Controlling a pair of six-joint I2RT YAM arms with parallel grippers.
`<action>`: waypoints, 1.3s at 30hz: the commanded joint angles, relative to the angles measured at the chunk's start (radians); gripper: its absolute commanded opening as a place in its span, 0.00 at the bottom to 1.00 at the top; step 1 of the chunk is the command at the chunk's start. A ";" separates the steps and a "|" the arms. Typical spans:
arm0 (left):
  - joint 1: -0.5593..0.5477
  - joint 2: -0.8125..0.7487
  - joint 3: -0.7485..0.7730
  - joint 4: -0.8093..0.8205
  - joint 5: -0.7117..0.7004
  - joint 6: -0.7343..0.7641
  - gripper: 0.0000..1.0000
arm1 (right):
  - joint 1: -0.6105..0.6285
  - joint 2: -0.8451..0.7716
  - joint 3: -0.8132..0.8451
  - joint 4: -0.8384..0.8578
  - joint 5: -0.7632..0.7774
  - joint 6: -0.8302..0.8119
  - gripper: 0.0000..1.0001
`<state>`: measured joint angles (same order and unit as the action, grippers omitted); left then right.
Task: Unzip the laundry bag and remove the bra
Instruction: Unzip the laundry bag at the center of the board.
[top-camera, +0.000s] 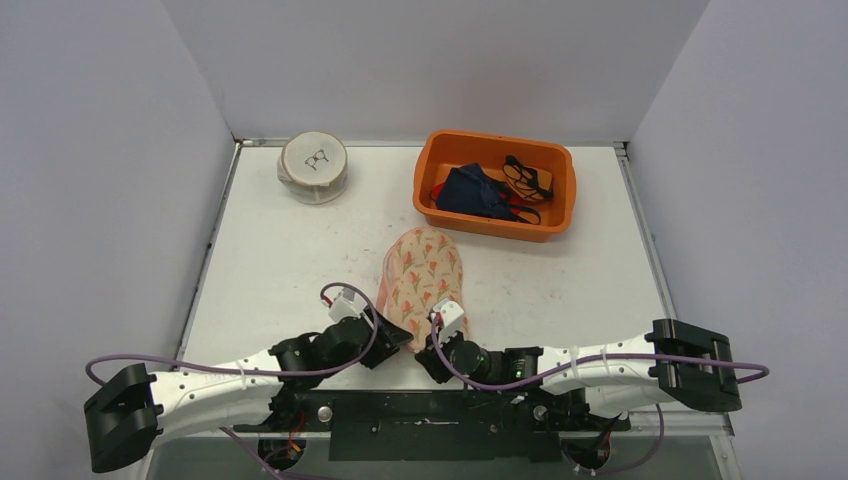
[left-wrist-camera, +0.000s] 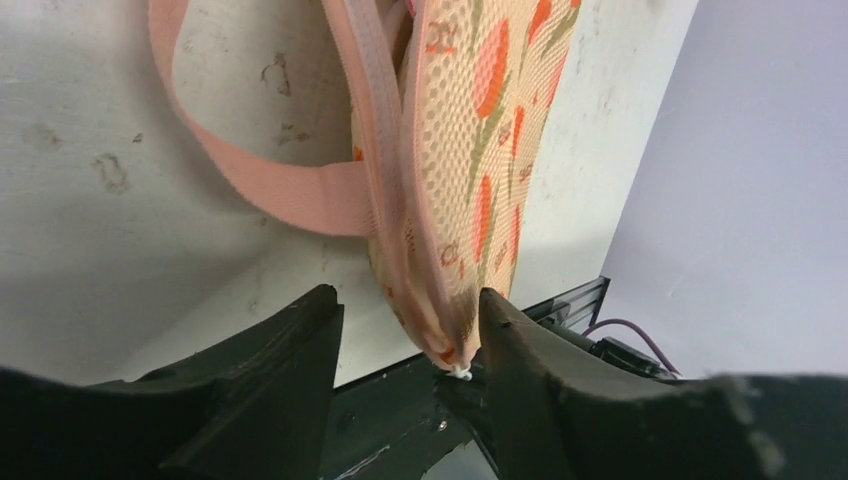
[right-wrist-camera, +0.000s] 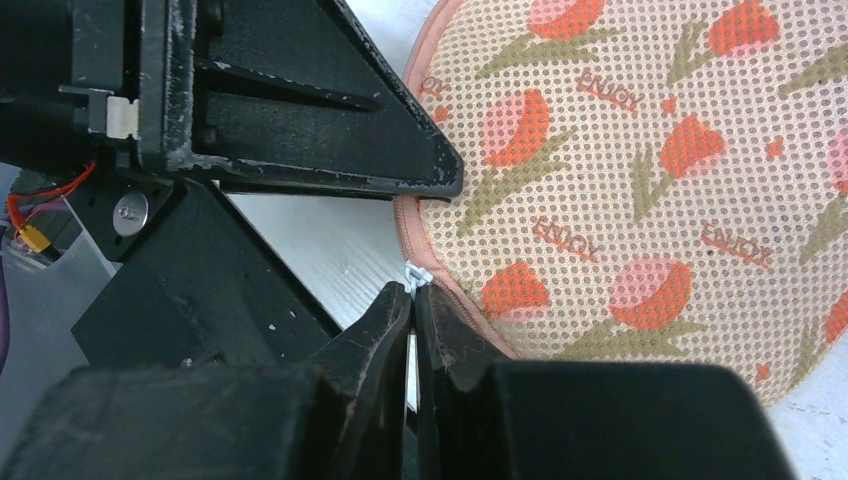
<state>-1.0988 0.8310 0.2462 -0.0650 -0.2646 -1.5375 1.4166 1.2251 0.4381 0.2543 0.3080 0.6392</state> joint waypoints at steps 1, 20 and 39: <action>0.001 0.010 0.032 0.116 -0.063 -0.028 0.45 | 0.010 -0.013 0.030 0.070 -0.013 -0.008 0.05; 0.084 -0.096 -0.054 0.093 -0.067 -0.027 0.00 | 0.013 -0.134 -0.039 -0.035 0.023 0.037 0.05; 0.283 0.069 -0.008 0.245 0.237 0.189 0.00 | 0.013 -0.335 -0.163 -0.200 0.175 0.158 0.05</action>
<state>-0.8635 0.8356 0.1886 0.0895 -0.0856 -1.4525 1.4220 0.9112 0.2916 0.0856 0.4389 0.7757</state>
